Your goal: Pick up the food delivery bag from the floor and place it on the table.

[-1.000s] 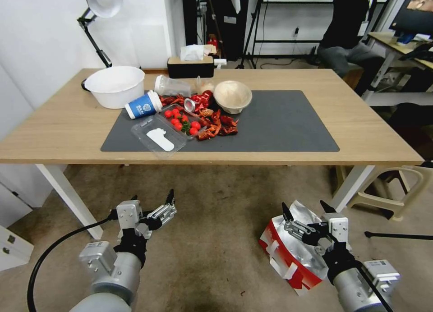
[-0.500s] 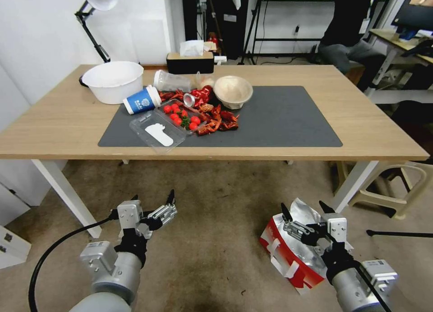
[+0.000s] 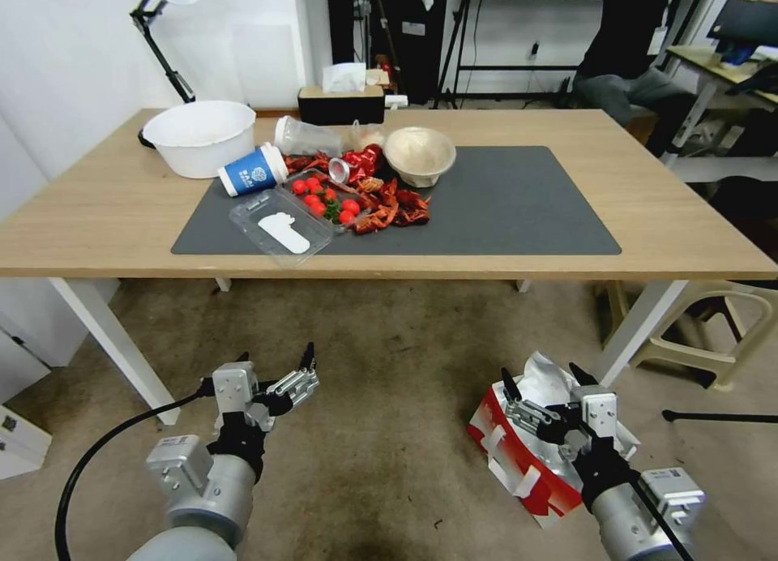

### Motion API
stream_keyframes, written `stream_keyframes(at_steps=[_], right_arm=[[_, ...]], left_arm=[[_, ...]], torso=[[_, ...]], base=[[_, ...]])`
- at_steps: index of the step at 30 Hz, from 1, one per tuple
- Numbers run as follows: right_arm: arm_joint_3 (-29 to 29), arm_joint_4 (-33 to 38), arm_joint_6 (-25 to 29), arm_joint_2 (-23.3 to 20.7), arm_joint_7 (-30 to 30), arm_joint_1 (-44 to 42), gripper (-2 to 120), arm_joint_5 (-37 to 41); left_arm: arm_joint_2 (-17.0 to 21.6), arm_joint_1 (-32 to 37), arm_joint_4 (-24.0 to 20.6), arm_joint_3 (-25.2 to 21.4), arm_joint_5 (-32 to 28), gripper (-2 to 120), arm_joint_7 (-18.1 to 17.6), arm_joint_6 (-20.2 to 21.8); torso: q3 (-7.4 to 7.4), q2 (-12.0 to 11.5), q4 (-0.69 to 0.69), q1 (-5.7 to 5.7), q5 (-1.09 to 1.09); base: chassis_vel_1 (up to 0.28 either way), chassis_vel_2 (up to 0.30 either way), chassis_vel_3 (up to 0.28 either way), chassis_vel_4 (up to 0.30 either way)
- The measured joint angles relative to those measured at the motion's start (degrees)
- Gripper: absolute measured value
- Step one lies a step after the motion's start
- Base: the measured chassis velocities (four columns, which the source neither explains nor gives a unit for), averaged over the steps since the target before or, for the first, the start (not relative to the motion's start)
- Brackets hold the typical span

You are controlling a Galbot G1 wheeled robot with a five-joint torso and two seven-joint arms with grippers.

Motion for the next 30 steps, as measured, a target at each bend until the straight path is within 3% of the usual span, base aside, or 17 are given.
stream_keyframes(at_steps=[15,30], right_arm=[[0.51,0.06,0.00,0.00,0.00,-0.23,100,0.28],[1.09,0.22,-0.05,0.00,0.00,-0.22,100,0.25]], left_arm=[[4.37,-2.34,2.73,-0.95,0.60,100,2.11,-0.53],[6.37,-3.26,4.66,-0.96,0.61,100,3.94,-1.30]], torso=[[-2.60,-4.26,0.00,-1.63,0.00],[-4.79,-7.79,0.00,-3.00,0.00]], base=[[0.000,0.000,0.000,0.000],[0.000,0.000,0.000,0.000]])
